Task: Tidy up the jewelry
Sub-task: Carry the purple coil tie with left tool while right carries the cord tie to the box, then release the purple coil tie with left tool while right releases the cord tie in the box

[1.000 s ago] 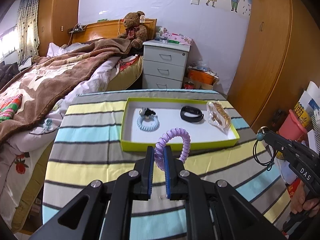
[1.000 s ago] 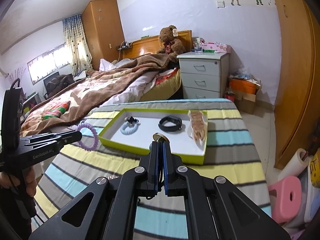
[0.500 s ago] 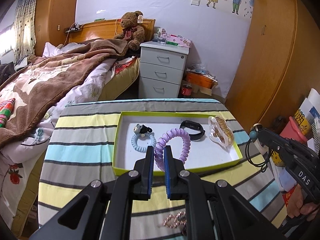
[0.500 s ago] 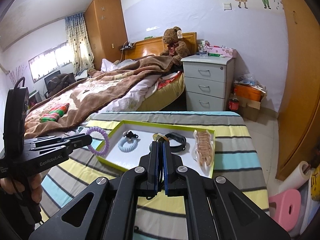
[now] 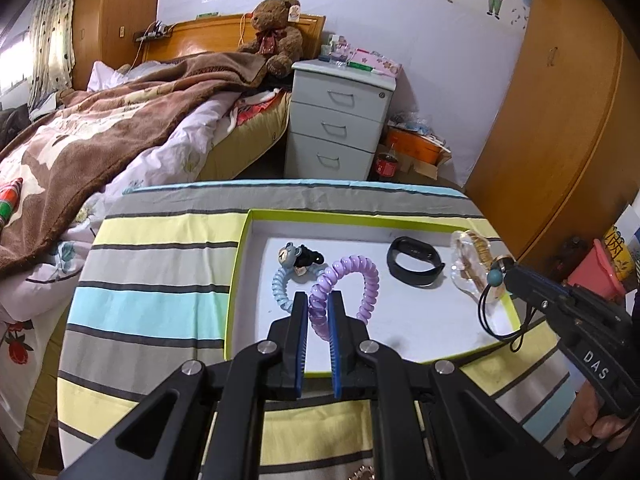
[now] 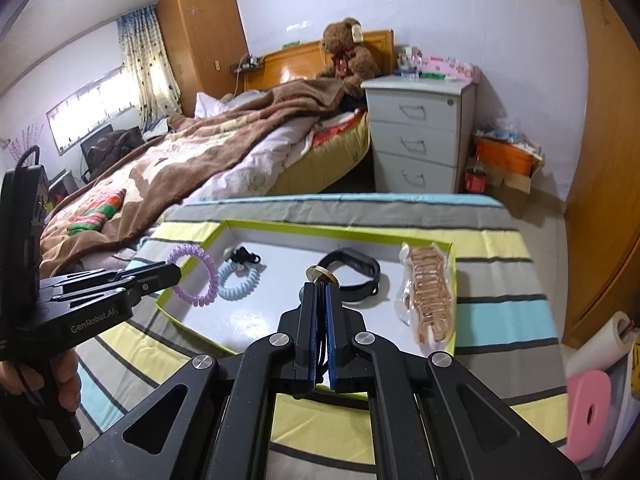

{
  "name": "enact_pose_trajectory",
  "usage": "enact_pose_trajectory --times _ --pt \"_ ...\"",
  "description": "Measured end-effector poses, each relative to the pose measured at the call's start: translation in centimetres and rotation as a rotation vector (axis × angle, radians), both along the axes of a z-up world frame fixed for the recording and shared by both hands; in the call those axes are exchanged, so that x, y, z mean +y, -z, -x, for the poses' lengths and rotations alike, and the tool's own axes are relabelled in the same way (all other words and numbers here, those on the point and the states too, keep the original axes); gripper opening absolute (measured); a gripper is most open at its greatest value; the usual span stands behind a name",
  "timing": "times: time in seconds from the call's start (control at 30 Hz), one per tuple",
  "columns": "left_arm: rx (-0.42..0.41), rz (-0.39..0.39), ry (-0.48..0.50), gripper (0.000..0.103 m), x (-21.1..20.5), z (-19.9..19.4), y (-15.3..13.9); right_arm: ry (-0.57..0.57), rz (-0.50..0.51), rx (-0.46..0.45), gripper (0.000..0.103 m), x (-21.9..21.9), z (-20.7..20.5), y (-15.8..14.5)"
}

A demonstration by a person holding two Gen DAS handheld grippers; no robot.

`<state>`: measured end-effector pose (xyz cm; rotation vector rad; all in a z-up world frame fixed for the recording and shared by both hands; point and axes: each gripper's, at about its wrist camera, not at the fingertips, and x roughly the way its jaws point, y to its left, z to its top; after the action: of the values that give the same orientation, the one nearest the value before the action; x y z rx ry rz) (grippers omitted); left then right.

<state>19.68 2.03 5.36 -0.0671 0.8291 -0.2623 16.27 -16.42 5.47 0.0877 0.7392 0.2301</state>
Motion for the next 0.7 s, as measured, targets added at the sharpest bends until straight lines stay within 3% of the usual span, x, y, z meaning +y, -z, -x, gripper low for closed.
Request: enact_pose_trajectory --times 0.33,0.7 --pt "0.062 -0.013 -0.015 0.010 0.0 -2.2 2.6 0.014 0.016 0.091 0.004 -0.1 -2.4 3.0" --pt "0.088 -0.060 -0.046 0.010 0.1 -3.2 4.1 0.018 0.046 0.123 0.004 0.0 -3.5 4.4"
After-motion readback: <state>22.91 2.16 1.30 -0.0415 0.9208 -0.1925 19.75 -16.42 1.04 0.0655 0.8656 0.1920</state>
